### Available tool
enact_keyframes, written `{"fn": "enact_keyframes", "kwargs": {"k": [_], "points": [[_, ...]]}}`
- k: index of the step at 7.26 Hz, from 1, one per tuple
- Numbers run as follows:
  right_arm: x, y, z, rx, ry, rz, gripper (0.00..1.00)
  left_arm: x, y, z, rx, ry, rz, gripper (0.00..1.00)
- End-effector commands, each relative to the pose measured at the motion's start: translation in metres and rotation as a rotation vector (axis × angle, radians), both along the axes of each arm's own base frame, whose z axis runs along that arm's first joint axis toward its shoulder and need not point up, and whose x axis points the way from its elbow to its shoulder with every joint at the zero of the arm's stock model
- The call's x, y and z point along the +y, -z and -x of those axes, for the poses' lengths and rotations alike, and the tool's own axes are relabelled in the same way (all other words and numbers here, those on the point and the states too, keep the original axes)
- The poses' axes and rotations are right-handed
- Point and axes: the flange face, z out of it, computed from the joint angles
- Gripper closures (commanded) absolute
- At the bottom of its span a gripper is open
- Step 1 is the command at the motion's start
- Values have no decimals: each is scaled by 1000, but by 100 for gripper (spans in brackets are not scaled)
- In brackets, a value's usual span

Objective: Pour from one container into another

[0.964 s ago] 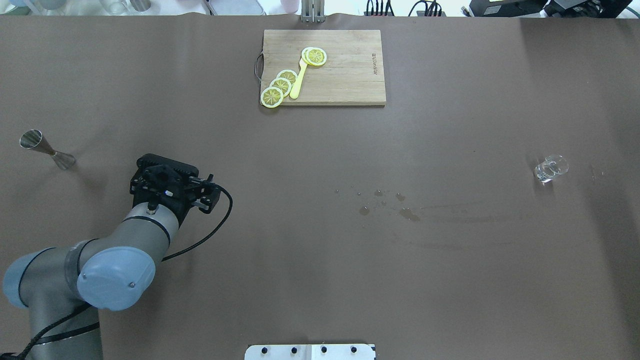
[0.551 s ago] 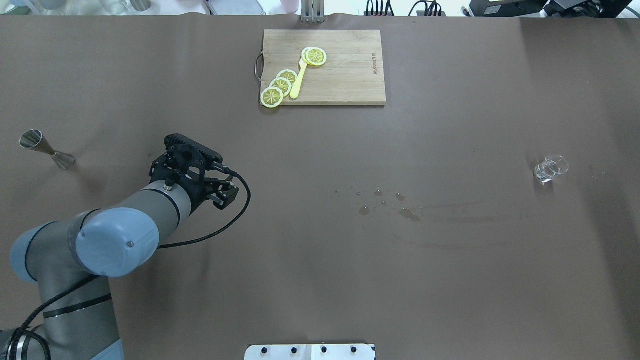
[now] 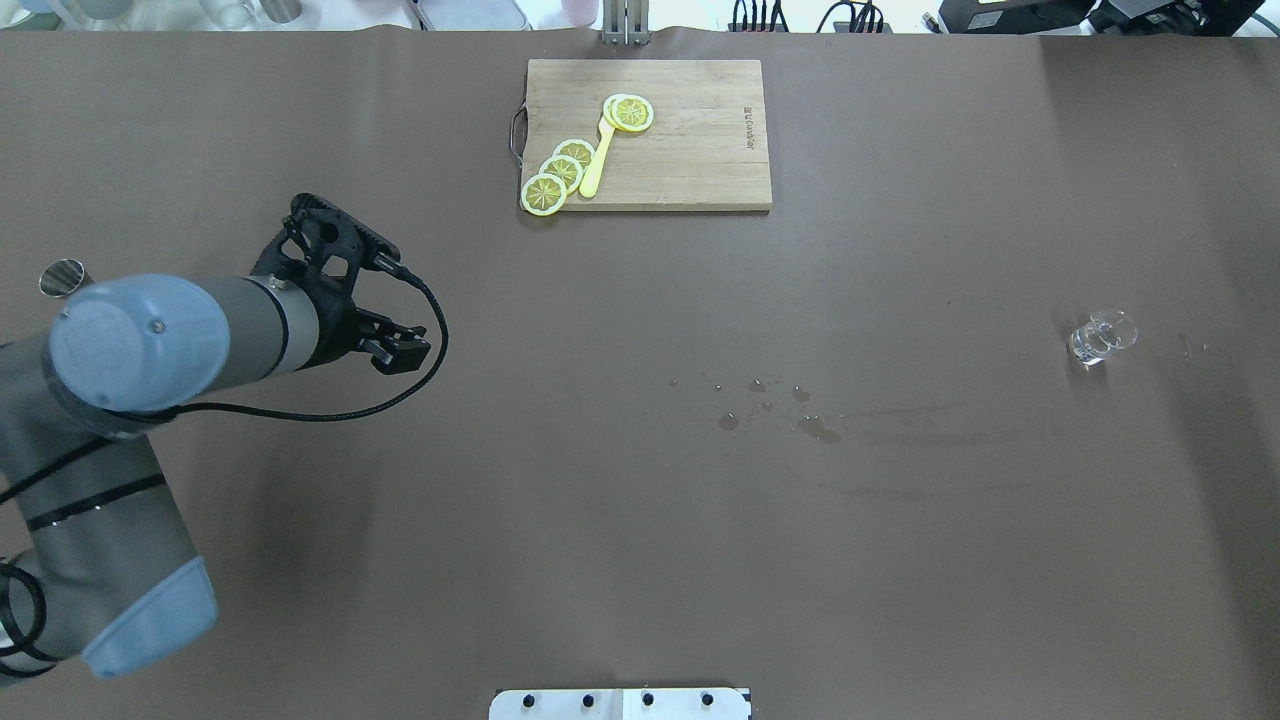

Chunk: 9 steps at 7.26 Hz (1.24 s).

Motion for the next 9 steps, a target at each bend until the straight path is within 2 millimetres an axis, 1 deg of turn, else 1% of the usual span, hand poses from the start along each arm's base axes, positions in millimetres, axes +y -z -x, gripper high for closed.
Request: {"fn": "enact_keyframes", "kwargs": {"k": [1, 2, 3, 4, 5, 6, 7, 8, 9], "points": [[0, 0, 0, -2, 0, 0, 0, -33, -38, 68, -14, -31, 82, 3], [1, 1, 0, -5, 0, 0, 0, -46, -59, 106, -46, -53, 82, 3], [1, 2, 0, -7, 0, -2, 0, -54, -88, 152, -47, -62, 136, 3], [1, 3, 0, -7, 0, -4, 0, -62, -117, 206, -75, -59, 143, 3], [1, 3, 0, -6, 0, -5, 0, -69, -146, 253, -136, -42, 122, 3], [2, 3, 0, -5, 0, -4, 0, -62, -176, 284, -154, -18, 165, 3], [2, 3, 0, -6, 1, -5, 0, -57, -209, 309, -113, -29, 246, 3], [5, 0, 1, -7, 1, 3, 0, -46, -249, 340, -72, -24, 337, 3], [6, -1, 0, -5, 1, 6, 0, -35, -275, 373, -94, -11, 350, 3]]}}
